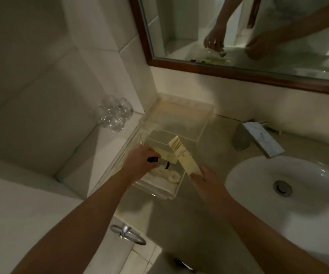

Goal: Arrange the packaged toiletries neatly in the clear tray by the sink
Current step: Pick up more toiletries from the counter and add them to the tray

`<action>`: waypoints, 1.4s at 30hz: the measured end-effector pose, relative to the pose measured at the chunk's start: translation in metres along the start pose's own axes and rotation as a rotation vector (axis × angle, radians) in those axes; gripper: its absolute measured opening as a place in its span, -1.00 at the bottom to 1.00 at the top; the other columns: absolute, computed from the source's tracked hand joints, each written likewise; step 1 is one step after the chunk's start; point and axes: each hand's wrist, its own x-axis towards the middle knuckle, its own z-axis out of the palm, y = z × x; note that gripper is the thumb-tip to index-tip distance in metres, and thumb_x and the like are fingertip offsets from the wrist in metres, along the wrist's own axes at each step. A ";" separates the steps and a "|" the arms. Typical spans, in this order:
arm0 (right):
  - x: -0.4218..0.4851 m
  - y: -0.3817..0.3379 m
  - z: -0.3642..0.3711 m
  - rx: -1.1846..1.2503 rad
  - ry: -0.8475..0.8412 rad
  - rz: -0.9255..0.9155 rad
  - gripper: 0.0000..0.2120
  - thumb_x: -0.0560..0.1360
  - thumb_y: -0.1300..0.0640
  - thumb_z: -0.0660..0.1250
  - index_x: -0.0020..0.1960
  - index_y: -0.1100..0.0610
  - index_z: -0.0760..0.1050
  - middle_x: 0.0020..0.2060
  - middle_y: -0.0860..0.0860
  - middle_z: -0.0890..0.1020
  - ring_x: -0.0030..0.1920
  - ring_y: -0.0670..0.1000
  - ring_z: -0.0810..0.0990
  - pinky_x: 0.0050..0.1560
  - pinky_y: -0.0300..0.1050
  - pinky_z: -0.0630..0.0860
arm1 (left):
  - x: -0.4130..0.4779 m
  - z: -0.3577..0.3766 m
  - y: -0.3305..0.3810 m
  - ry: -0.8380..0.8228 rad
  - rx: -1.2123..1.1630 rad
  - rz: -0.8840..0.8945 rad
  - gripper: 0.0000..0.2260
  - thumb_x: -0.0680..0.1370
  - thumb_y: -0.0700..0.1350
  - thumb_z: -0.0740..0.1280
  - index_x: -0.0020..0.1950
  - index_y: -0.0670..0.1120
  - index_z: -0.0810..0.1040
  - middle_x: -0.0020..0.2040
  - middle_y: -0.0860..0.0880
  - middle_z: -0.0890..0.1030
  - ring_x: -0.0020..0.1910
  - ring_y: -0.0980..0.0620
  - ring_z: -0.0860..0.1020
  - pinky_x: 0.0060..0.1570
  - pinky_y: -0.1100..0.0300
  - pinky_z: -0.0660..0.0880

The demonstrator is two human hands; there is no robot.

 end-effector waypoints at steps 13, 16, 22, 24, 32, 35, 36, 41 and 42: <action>0.051 -0.026 0.029 -0.232 0.062 0.110 -0.81 0.56 0.13 0.21 0.12 -0.01 0.52 -0.29 -0.01 0.58 -0.32 -0.02 0.54 -0.36 -0.14 0.43 | 0.046 0.036 -0.071 -0.033 -0.064 0.207 -0.73 0.37 0.05 0.47 0.03 0.04 0.65 -0.04 0.07 0.64 0.01 -0.03 0.43 -0.02 0.15 0.25; 0.056 -0.028 0.037 -0.269 0.060 0.082 -0.89 0.54 0.11 0.26 0.00 -0.04 0.53 -0.33 -0.03 0.57 -0.34 -0.01 0.54 -0.40 -0.19 0.40 | 0.047 0.040 -0.074 -0.039 -0.026 0.197 -0.74 0.36 0.04 0.47 0.03 0.06 0.64 -0.03 0.09 0.65 0.06 -0.02 0.43 0.05 0.11 0.25; 0.084 -0.041 0.033 -0.373 0.091 0.127 -0.88 0.50 0.03 0.36 0.04 -0.07 0.57 -0.17 -0.07 0.63 -0.22 -0.02 0.61 -0.19 -0.02 0.61 | 0.043 0.047 -0.077 -0.029 0.036 0.152 -0.71 0.39 0.07 0.42 0.08 0.05 0.61 0.07 0.04 0.56 0.13 -0.05 0.39 0.12 0.07 0.27; 0.093 -0.044 0.032 -0.433 0.090 0.117 -0.86 0.50 0.02 0.36 0.05 -0.04 0.61 -0.14 -0.03 0.65 -0.17 -0.01 0.61 -0.10 0.03 0.60 | 0.041 0.047 -0.076 0.004 0.035 0.126 -0.73 0.39 0.07 0.44 0.07 0.07 0.62 0.00 0.01 0.50 0.06 -0.05 0.38 0.01 0.11 0.28; 0.117 -0.046 0.045 -0.414 0.045 0.113 -0.74 0.55 0.04 0.32 0.18 0.11 0.62 0.00 0.03 0.67 0.01 0.01 0.61 -0.01 -0.12 0.49 | 0.030 0.053 -0.072 0.087 -0.011 0.012 -0.72 0.34 -0.02 0.50 0.03 0.03 0.61 -0.09 -0.01 0.48 -0.04 -0.03 0.40 -0.05 0.14 0.31; 0.122 -0.046 0.055 -0.386 -0.001 0.131 -0.76 0.56 0.20 0.26 0.18 0.17 0.60 -0.07 0.03 0.63 -0.09 -0.03 0.55 -0.10 -0.17 0.42 | 0.028 0.056 -0.075 0.104 -0.020 -0.015 -0.74 0.32 -0.05 0.51 -0.02 0.04 0.63 -0.12 -0.02 0.51 -0.05 -0.07 0.43 -0.05 0.08 0.36; 0.124 -0.046 0.058 -0.366 0.000 0.150 -0.78 0.54 0.23 0.27 0.14 0.14 0.60 -0.11 0.04 0.64 -0.15 -0.02 0.57 -0.15 -0.14 0.47 | 0.027 0.056 -0.075 0.113 -0.016 -0.015 -0.75 0.32 -0.06 0.51 -0.02 0.04 0.63 -0.13 -0.01 0.51 -0.06 -0.07 0.43 -0.05 0.07 0.37; 0.132 -0.046 0.076 -0.219 0.120 0.280 -0.85 0.47 0.19 0.42 -0.12 0.05 0.43 -0.26 0.08 0.65 -0.33 0.03 0.65 -0.36 -0.07 0.59 | 0.027 0.056 -0.077 0.134 -0.025 -0.013 -0.76 0.32 -0.06 0.52 -0.03 0.03 0.64 -0.12 0.01 0.53 -0.06 -0.06 0.43 -0.05 0.07 0.40; 0.134 -0.045 0.079 -0.214 0.146 0.289 -0.82 0.45 0.18 0.43 -0.11 0.06 0.42 -0.24 0.09 0.65 -0.34 0.02 0.64 -0.43 -0.13 0.54 | 0.027 0.056 -0.077 0.139 -0.033 -0.018 -0.75 0.31 -0.07 0.52 -0.04 0.02 0.65 -0.13 0.01 0.54 -0.06 -0.07 0.44 -0.05 0.05 0.41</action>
